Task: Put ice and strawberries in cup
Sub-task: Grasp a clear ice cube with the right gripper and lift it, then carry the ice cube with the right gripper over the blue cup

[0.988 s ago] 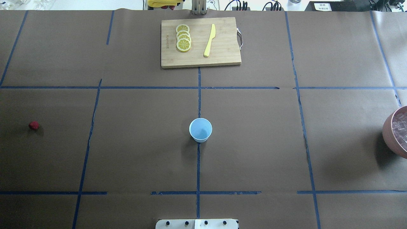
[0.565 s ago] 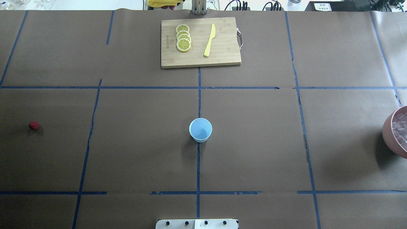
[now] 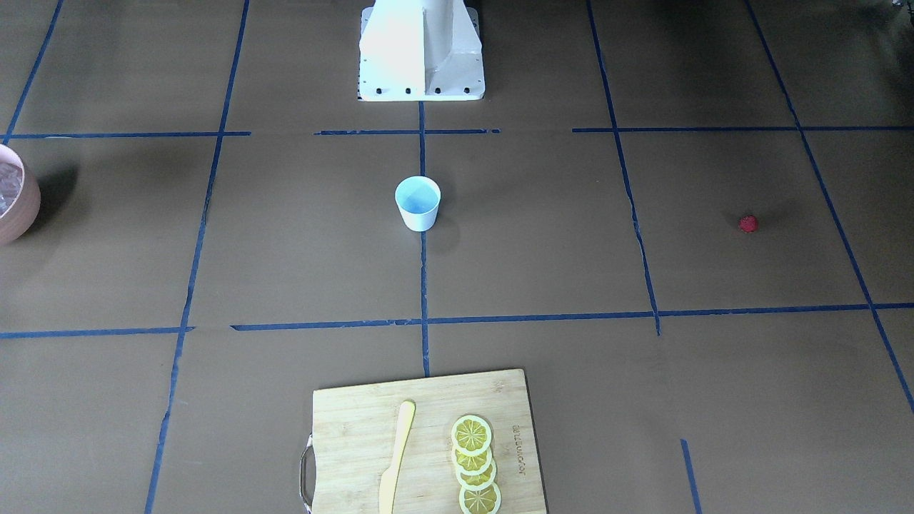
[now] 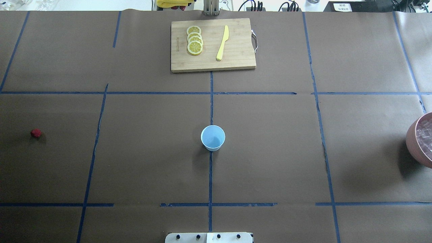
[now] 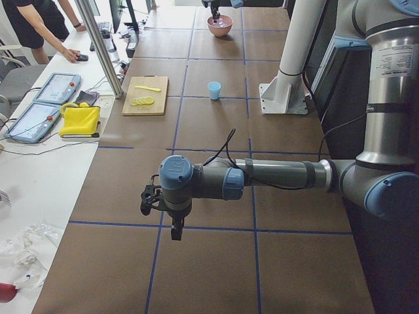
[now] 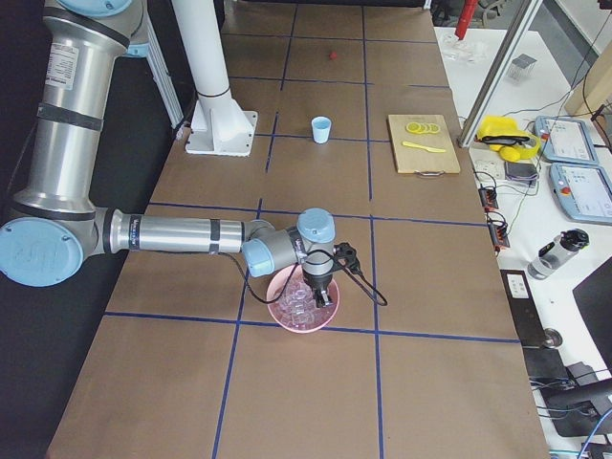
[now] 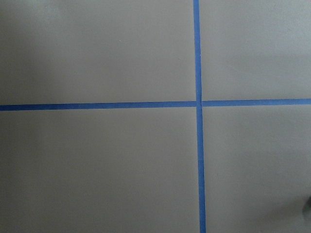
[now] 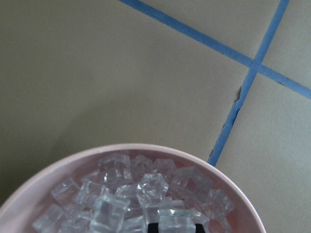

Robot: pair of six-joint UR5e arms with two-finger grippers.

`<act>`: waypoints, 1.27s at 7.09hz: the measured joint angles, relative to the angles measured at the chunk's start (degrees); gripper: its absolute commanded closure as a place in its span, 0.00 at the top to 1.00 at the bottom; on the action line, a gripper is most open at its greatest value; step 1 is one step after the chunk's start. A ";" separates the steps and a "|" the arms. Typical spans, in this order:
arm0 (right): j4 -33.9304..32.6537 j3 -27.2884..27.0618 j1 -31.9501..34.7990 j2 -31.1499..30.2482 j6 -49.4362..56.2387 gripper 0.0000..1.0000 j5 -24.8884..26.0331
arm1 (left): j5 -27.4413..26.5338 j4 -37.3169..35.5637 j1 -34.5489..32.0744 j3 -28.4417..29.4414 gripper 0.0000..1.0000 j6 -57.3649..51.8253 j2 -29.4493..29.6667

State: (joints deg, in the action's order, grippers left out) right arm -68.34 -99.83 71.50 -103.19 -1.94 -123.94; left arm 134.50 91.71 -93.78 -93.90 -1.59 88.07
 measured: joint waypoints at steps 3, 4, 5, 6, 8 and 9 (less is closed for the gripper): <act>-12.57 -12.40 3.30 2.38 -0.29 0.00 -0.25 | 0.06 -0.09 0.00 -0.41 1.00 0.01 0.00; -17.27 -14.77 3.32 6.30 -2.56 0.00 -1.10 | 0.06 -0.09 0.00 -0.46 1.00 0.01 0.00; -21.29 -15.66 2.38 11.18 -6.10 0.00 -2.38 | 0.06 -0.07 0.00 -0.48 1.00 0.01 -0.03; -24.01 -15.97 -0.36 15.96 -10.54 0.00 -3.23 | 0.06 -0.05 0.00 -0.48 1.00 0.01 -0.06; -26.74 -16.15 -8.29 25.08 -24.31 0.00 -3.71 | 0.06 -0.08 0.00 -0.42 1.00 0.05 -0.20; -28.39 -16.27 -12.46 29.82 -31.54 0.00 -3.59 | 0.06 -0.06 0.00 -0.42 1.00 0.03 -0.41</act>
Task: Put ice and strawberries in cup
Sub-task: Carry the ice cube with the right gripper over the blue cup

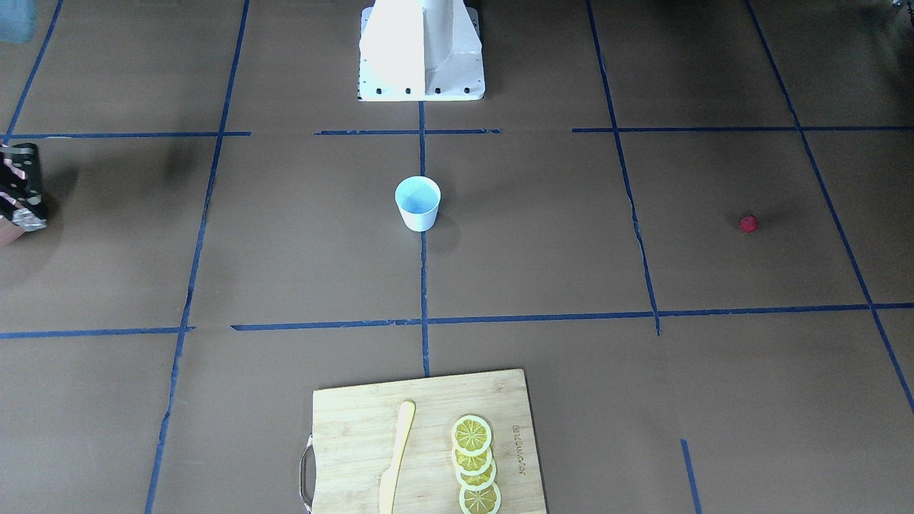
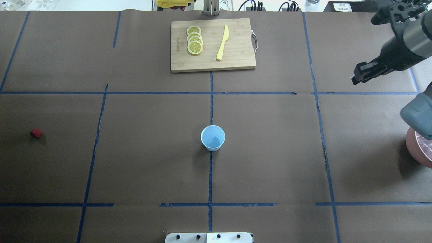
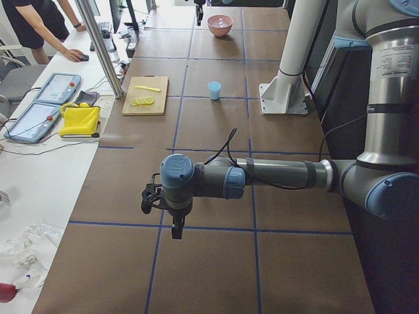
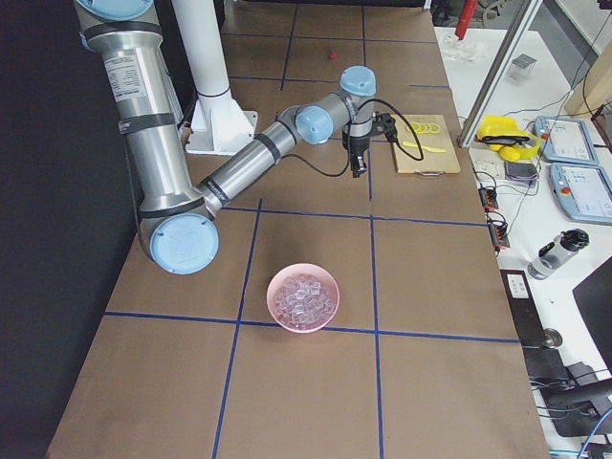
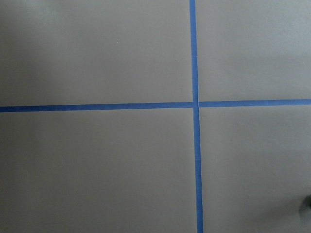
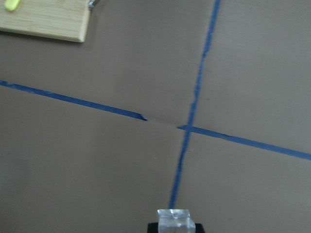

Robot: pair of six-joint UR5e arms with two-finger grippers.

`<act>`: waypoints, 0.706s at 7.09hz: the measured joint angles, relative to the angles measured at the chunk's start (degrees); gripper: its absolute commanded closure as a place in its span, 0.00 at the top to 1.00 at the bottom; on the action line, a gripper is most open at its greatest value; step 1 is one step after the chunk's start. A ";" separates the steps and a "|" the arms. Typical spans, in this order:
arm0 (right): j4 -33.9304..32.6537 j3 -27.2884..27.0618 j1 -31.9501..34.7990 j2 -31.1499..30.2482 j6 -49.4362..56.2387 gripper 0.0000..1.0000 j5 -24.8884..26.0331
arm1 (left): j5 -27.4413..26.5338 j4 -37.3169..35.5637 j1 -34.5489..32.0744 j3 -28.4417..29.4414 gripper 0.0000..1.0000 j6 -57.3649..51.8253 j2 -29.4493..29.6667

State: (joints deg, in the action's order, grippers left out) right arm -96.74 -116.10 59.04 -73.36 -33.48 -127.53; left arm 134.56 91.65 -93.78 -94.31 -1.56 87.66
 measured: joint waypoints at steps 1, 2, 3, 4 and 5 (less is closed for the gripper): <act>-2.03 -0.01 -5.12 5.23 -7.64 0.00 1.01 | 0.00 0.02 0.00 0.00 1.00 0.03 -0.13; -3.29 0.15 -10.29 9.68 -14.38 0.00 3.25 | 0.00 0.02 0.00 0.01 1.00 0.17 -0.17; -3.81 0.85 -15.25 13.53 -19.81 0.00 6.46 | -0.02 0.02 0.00 0.01 1.00 0.32 -0.19; -3.99 2.42 -19.30 16.85 -23.44 0.00 9.75 | -0.04 0.02 0.00 -0.01 1.00 0.38 -0.21; -4.03 5.03 -22.51 20.25 -26.00 0.00 12.74 | -0.02 0.02 0.00 -0.02 1.00 0.41 -0.19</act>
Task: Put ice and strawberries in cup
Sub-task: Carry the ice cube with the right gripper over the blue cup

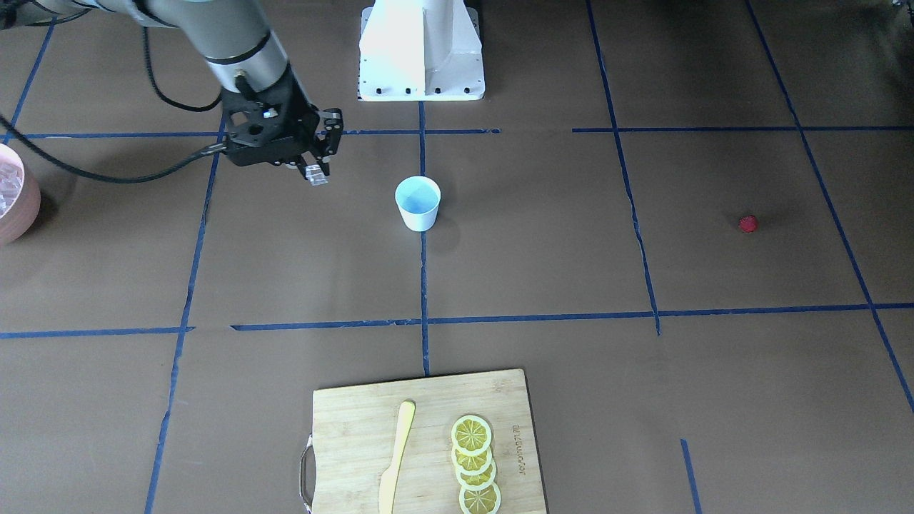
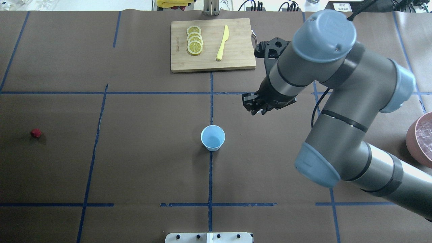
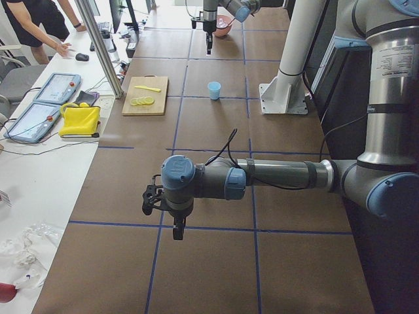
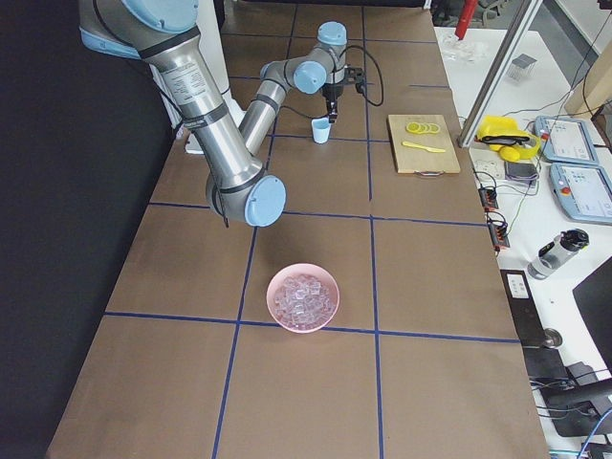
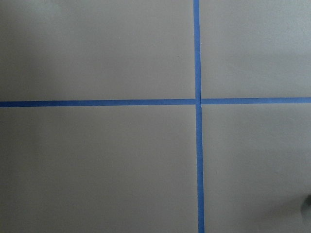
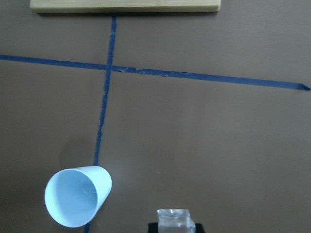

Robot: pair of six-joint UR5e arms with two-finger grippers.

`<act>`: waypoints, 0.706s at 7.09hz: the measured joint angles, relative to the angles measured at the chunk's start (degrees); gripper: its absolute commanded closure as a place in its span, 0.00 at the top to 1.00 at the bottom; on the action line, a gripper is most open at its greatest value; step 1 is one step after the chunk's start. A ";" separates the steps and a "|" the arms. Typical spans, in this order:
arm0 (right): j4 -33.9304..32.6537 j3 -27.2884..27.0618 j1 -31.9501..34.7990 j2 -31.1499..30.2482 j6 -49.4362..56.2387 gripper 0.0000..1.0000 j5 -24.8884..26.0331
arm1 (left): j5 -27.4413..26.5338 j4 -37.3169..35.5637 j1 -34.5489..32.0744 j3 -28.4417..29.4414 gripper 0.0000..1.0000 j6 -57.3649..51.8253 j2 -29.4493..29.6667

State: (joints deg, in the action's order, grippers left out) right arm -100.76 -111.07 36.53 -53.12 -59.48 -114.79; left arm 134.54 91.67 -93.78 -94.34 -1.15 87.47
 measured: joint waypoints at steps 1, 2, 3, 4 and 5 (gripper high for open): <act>0.04 3.43 -2.65 3.55 -2.13 0.00 2.55 | 0.01 0.00 0.00 -0.01 1.00 0.01 0.03; 0.14 6.92 -5.13 6.50 -3.85 0.00 4.90 | 0.02 0.00 0.00 -0.03 1.00 0.01 0.06; 0.28 9.70 -6.98 8.56 -4.77 0.01 6.67 | 0.02 0.00 0.00 -0.03 1.00 0.01 0.06; 0.41 11.38 -8.01 9.83 -5.12 0.03 7.54 | 0.02 0.00 0.00 0.00 1.00 0.01 0.07; 0.45 12.14 -8.47 10.36 -5.24 0.04 7.85 | 0.02 0.00 0.00 0.00 1.00 0.01 0.07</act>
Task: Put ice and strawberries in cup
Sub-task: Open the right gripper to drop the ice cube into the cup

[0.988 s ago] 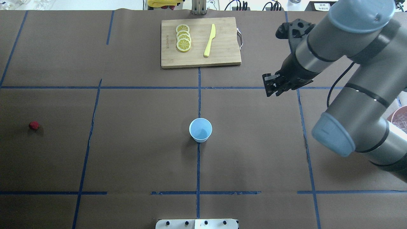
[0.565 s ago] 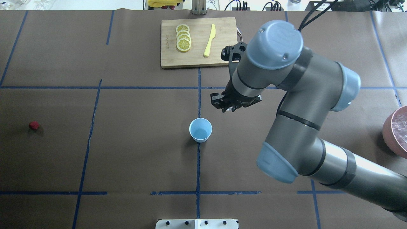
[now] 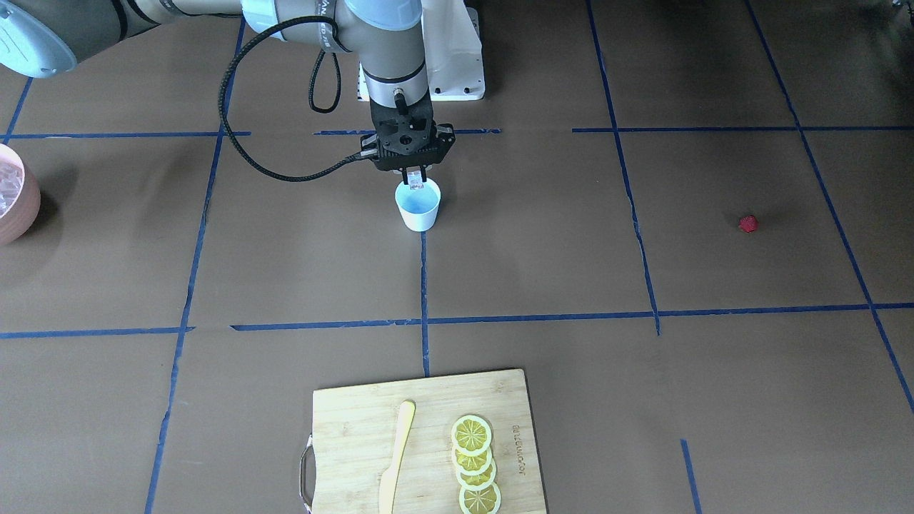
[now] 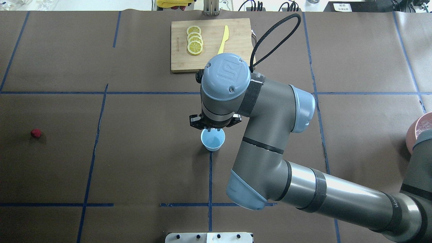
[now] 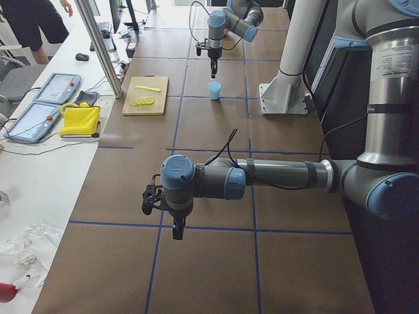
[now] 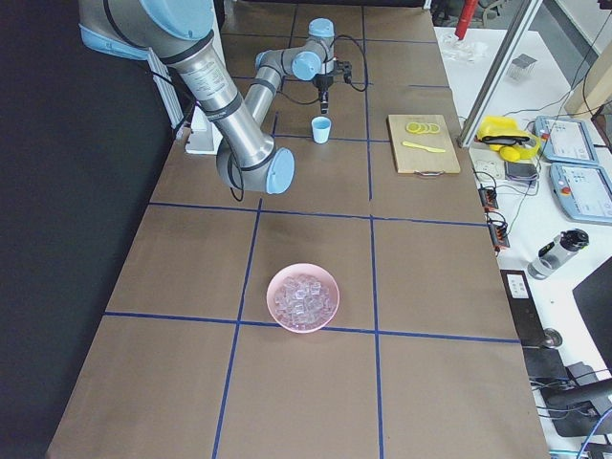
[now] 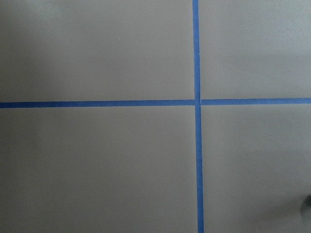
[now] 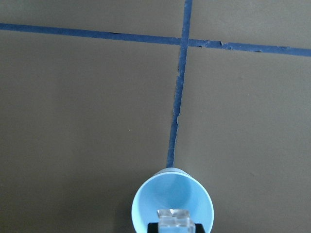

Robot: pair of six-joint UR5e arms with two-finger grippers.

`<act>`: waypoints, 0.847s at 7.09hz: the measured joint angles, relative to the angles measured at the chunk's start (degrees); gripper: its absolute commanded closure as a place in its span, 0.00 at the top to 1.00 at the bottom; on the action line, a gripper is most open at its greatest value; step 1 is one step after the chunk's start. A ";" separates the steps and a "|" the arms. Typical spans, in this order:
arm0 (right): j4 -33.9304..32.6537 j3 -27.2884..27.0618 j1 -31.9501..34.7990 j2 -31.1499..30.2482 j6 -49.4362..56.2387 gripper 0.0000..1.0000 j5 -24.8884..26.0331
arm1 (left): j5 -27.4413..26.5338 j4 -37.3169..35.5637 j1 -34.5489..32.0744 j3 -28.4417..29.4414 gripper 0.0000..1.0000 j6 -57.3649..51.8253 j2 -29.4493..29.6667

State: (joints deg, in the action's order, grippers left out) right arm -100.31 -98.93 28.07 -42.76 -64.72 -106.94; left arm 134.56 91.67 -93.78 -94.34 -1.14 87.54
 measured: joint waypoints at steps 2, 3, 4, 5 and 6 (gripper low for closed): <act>0.05 0.74 -0.29 0.16 0.01 0.23 0.14 | 0.78 0.02 0.00 -0.05 1.00 0.35 0.06; 0.09 1.14 -0.37 0.19 0.01 0.32 0.15 | 1.66 0.06 0.00 -0.05 1.00 0.56 0.07; 0.11 1.42 -0.50 0.21 -0.03 0.42 0.15 | 2.12 0.08 0.02 -0.05 1.00 0.65 0.09; 0.11 1.66 -0.69 0.21 -0.04 0.47 0.15 | 2.29 0.08 0.03 -0.06 1.00 0.69 0.09; 0.14 1.83 -0.87 0.21 -0.05 0.49 0.15 | 2.35 0.09 0.03 -0.06 1.00 0.70 0.09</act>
State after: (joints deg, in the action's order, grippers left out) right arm -100.17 -97.10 27.20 -42.54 -64.77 -106.79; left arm 136.91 91.76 -93.75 -94.40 -0.44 87.63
